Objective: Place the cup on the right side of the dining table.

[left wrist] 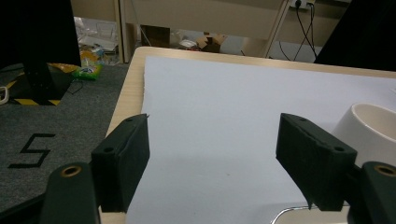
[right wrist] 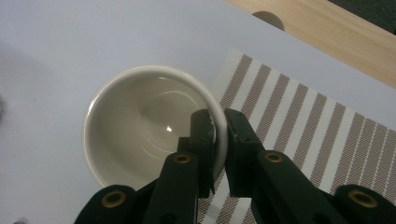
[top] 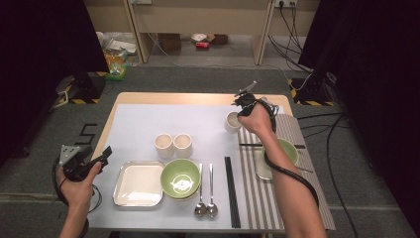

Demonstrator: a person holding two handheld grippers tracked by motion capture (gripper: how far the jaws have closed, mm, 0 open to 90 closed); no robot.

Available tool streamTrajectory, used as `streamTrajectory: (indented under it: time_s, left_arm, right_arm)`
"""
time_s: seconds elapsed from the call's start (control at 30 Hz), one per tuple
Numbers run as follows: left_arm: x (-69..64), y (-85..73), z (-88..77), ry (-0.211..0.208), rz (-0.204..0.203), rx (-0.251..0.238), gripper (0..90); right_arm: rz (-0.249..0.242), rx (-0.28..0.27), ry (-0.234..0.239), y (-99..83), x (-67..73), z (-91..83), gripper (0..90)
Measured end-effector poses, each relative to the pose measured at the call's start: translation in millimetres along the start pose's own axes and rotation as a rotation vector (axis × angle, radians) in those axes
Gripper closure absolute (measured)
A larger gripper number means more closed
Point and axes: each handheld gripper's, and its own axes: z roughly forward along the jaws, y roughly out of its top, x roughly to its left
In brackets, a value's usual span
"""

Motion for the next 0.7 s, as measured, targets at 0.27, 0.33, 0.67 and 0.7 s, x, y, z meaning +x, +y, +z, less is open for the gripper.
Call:
streamTrajectory:
  time_s: [0.27,0.33,0.67,0.7]
  left_arm:
    - [0.6,0.1,-0.2,0.002,-0.003,-0.003,25.1]
    - [0.5,-0.2,0.1,0.001,-0.001,-0.001,25.1]
    - [0.2,-0.1,-0.2,0.002,-0.002,-0.003,25.1]
    - [0.1,-0.2,-0.2,0.002,0.000,0.000,25.1]
  right_arm:
    - [0.049,0.008,-0.013,-3.8,-13.5,4.4,83.3]
    - [0.053,0.015,-0.019,-4.9,-16.7,5.5,83.2]
    - [0.076,0.054,-0.054,-11.1,-26.9,14.5,83.3]
    - [0.078,0.058,-0.056,-11.3,-27.2,15.0,83.3]
